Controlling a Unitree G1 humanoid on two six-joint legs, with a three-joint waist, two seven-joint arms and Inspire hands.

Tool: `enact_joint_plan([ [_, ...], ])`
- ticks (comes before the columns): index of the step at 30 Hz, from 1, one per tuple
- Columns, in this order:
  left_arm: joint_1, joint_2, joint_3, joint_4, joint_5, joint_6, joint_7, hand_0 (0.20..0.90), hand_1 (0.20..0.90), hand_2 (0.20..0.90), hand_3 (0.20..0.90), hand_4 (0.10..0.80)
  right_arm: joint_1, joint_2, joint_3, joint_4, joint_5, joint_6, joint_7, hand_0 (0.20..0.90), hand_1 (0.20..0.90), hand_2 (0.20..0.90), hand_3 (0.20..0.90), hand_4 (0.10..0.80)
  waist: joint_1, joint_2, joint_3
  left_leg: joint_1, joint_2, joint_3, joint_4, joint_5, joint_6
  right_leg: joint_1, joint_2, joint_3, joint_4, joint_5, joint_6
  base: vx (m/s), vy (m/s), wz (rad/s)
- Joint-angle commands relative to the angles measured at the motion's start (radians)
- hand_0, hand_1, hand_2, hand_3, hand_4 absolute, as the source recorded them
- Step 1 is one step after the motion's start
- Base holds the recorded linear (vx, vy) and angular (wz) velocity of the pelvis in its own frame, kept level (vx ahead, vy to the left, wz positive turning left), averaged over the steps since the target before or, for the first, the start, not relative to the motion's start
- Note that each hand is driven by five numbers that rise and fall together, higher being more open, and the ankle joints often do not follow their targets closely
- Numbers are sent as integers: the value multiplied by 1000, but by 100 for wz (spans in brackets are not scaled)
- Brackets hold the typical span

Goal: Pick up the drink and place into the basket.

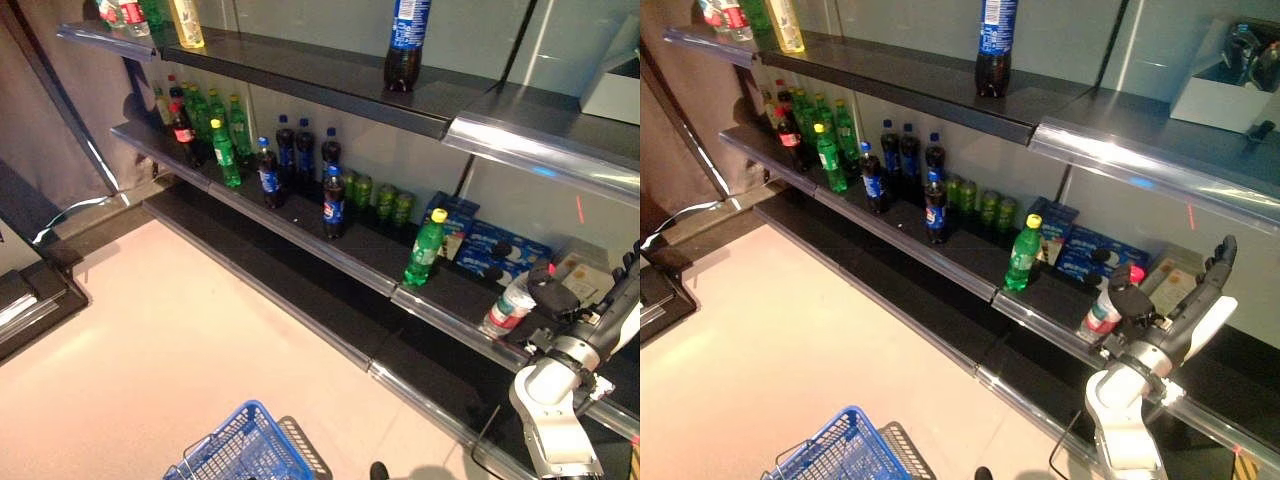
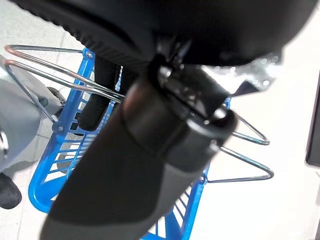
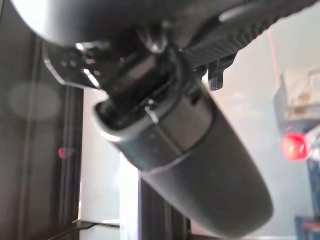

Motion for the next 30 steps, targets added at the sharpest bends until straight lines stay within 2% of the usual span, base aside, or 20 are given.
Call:
enact_joint_plan([
  [1,-47,-32,-26,-16,-3,-7,-30,300,300,300,200,100,-92,-43,-56,-61,-27,-52,8,900,900,900,900,800,7,-8,-3,-9,69,23,44,-34,6,18,-51,33,54,-22,27,17,-30,-20],
  [8,-37,-22,-38,-31,-12,-3,-24,300,300,300,200,100,-78,-7,-13,-10,63,-76,57,900,900,900,900,800,-5,0,33,-44,65,32,105,-50,12,-14,-46,42,93,-33,19,-1,-26,-6],
  [11,-49,-20,-52,-47,-23,-3,-19,300,300,300,200,100,-99,1,14,8,80,-105,71,900,900,900,900,800,-6,7,66,-90,61,27,164,-60,14,-49,-39,41,140,-50,7,-91,-29,-15],
  [15,-92,-33,-97,-90,-56,-3,10,300,300,300,200,100,-167,-10,51,26,88,-152,71,900,900,900,900,800,-5,19,150,-198,53,9,287,-76,9,-123,-29,23,227,-77,-25,-147,-10,2],
  [21,-108,-51,-133,-114,-89,-23,4,300,300,300,200,100,-207,-17,64,33,99,-174,90,900,900,900,900,800,-6,37,207,-256,37,-10,333,-72,3,-158,-27,13,256,-88,-45,-65,17,4],
  [30,-143,-56,-172,-130,-124,-49,-9,300,300,300,200,100,-313,-27,45,66,105,-187,-18,900,900,900,900,800,-5,63,285,-359,21,-25,424,-69,-9,-238,-31,-4,320,-104,-67,-72,11,4],
])
